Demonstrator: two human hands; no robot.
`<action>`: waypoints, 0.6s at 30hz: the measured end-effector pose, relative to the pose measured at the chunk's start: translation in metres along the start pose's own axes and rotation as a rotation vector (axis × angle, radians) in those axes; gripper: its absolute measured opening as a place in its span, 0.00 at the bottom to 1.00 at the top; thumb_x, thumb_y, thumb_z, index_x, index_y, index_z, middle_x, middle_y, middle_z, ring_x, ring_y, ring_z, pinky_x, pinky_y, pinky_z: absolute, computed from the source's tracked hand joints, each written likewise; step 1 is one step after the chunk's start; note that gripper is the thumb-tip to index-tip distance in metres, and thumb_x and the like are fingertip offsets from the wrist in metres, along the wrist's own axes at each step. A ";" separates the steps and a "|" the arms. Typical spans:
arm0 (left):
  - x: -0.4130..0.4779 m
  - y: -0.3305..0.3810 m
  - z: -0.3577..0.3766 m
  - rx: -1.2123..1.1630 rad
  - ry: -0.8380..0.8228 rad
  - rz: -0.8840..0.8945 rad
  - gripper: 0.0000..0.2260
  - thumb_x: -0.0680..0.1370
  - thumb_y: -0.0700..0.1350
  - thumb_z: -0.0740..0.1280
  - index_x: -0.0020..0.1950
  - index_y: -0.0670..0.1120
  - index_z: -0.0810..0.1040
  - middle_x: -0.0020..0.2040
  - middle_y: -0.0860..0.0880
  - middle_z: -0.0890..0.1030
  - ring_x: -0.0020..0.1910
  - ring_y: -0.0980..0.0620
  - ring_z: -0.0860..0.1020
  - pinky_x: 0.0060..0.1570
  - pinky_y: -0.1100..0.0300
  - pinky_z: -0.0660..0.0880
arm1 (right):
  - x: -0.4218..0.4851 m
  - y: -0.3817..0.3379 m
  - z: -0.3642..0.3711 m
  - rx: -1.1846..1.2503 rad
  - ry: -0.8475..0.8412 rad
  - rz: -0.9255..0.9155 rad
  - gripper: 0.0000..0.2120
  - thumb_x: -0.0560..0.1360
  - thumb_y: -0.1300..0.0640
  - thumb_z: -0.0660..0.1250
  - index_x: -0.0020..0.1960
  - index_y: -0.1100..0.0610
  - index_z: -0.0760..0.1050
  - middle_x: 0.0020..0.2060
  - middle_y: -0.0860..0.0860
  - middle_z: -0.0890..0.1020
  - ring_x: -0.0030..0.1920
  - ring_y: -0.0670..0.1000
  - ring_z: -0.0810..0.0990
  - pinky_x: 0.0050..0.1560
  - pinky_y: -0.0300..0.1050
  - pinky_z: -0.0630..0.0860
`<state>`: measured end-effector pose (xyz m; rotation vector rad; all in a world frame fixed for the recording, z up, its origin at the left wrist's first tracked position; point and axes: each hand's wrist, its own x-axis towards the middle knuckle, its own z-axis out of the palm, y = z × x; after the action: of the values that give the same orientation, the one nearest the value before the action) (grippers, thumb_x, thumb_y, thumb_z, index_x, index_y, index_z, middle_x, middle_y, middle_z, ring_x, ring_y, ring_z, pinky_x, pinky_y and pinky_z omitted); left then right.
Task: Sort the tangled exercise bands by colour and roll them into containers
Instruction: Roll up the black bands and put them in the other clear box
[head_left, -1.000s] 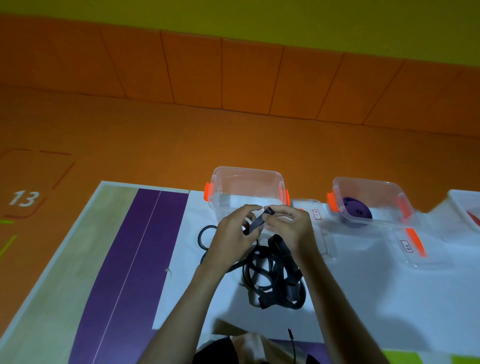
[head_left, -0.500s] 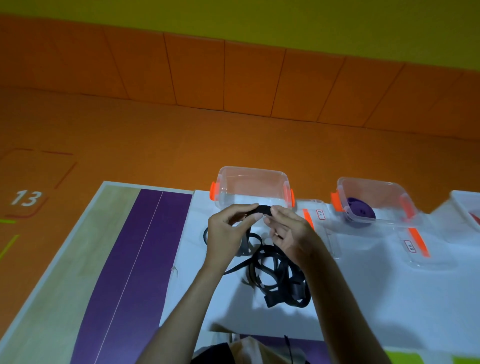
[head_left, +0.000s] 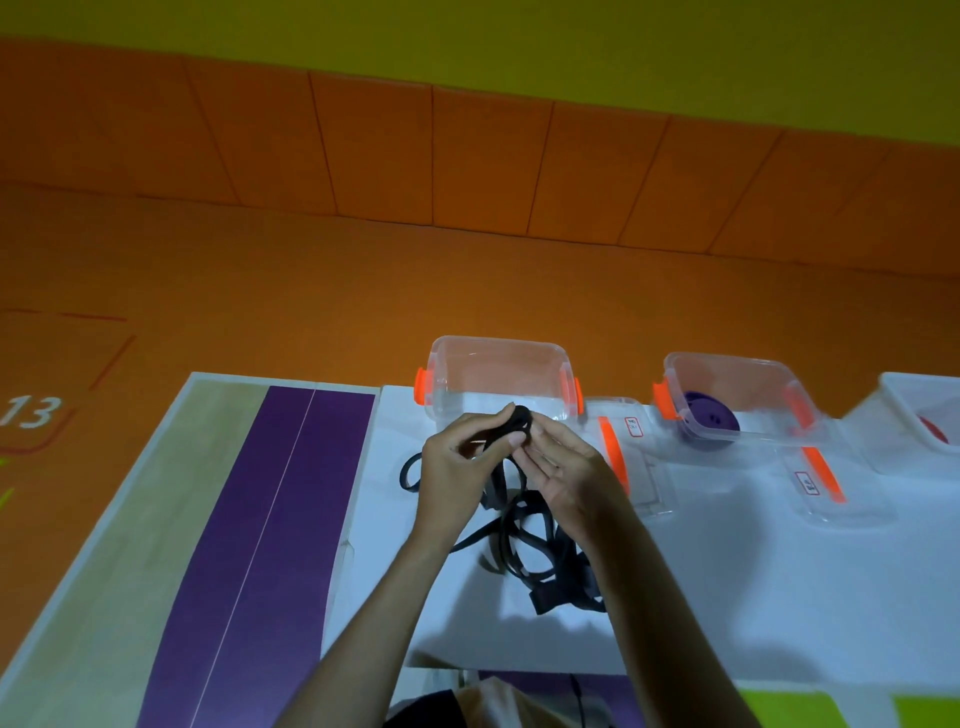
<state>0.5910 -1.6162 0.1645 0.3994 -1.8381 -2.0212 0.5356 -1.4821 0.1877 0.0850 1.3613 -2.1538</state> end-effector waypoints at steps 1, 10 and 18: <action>0.001 0.000 -0.001 0.015 0.008 -0.001 0.13 0.76 0.39 0.77 0.60 0.48 0.87 0.54 0.51 0.87 0.56 0.50 0.85 0.60 0.53 0.80 | -0.001 -0.001 0.001 -0.063 -0.011 -0.036 0.12 0.85 0.61 0.63 0.66 0.61 0.79 0.60 0.57 0.86 0.62 0.54 0.85 0.59 0.42 0.82; -0.001 0.013 -0.008 0.008 -0.039 0.027 0.12 0.76 0.37 0.77 0.59 0.47 0.86 0.53 0.53 0.88 0.54 0.55 0.85 0.56 0.62 0.79 | -0.002 -0.013 0.003 -0.450 0.072 -0.332 0.07 0.79 0.63 0.74 0.56 0.62 0.83 0.49 0.58 0.88 0.50 0.59 0.89 0.50 0.49 0.86; -0.003 0.023 -0.010 -0.052 0.063 0.051 0.05 0.77 0.39 0.77 0.52 0.44 0.85 0.48 0.49 0.87 0.51 0.50 0.85 0.53 0.59 0.80 | -0.002 -0.010 0.006 -0.685 0.029 -0.516 0.06 0.76 0.61 0.77 0.52 0.60 0.82 0.47 0.50 0.88 0.53 0.49 0.87 0.51 0.39 0.82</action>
<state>0.6002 -1.6259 0.1865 0.3929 -1.7368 -1.9948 0.5339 -1.4834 0.1992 -0.5556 2.2458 -1.9237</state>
